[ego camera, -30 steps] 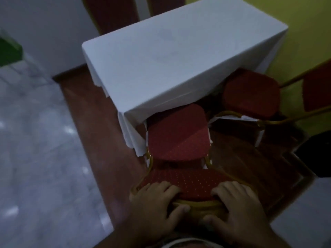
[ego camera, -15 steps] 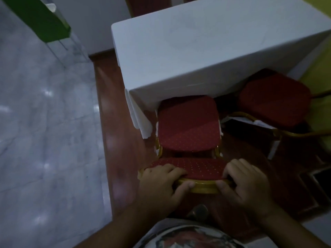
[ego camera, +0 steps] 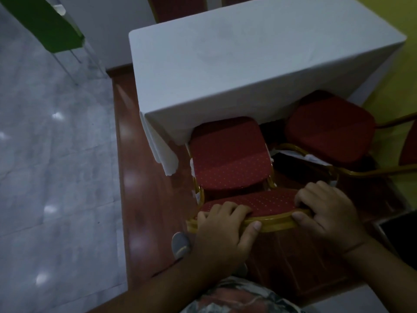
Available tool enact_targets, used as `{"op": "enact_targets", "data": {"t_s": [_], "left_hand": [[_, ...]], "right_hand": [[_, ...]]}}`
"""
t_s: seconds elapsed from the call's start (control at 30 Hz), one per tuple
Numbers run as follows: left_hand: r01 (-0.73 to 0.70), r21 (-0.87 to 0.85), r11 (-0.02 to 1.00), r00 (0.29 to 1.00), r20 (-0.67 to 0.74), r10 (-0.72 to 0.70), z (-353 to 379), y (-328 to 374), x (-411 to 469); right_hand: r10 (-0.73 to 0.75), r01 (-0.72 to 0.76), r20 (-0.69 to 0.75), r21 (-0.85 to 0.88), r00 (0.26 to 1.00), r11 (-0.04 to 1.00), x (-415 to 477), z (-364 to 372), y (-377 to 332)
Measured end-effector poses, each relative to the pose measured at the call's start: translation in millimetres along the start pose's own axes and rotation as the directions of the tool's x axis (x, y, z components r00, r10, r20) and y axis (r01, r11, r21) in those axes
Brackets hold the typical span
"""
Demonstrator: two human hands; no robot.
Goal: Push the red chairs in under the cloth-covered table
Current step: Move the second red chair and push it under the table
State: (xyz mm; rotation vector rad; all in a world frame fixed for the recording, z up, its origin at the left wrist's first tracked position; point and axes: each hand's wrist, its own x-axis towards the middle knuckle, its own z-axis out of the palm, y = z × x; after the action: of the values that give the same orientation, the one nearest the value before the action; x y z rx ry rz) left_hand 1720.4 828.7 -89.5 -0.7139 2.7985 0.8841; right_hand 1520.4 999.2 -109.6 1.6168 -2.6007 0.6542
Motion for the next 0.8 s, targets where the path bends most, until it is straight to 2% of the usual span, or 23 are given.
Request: {"op": "enact_targets", "data": {"t_s": [0.1,0.17,0.57,0.8], "left_hand": [[0.022,0.002,1.000,1.000,-0.018,-0.022,-0.1,4.9,6.5],[0.033,-0.002,0.999,0.999,-0.036,-0.033,-0.5,7.5,11.8],[0.052,-0.013,0.999,0.990,-0.133,-0.053,-15.1,7.1,74.7],[0.053,-0.001,0.999,0.985,-0.166,-0.053,-33.6,-7.1,121.4]], "right_hand": [[0.148,-0.148,-0.005,0.004,0.989,0.989,-4.4,-1.1,-0.1],[0.183,-0.183,-0.002,0.031,0.983,0.983,-1.2,-1.0,1.4],[0.188,-0.189,0.017,0.087,0.982,0.978,62.7,4.3,34.0],[0.174,-0.176,0.040,0.064,0.984,0.982,114.9,11.6,48.1]]}}
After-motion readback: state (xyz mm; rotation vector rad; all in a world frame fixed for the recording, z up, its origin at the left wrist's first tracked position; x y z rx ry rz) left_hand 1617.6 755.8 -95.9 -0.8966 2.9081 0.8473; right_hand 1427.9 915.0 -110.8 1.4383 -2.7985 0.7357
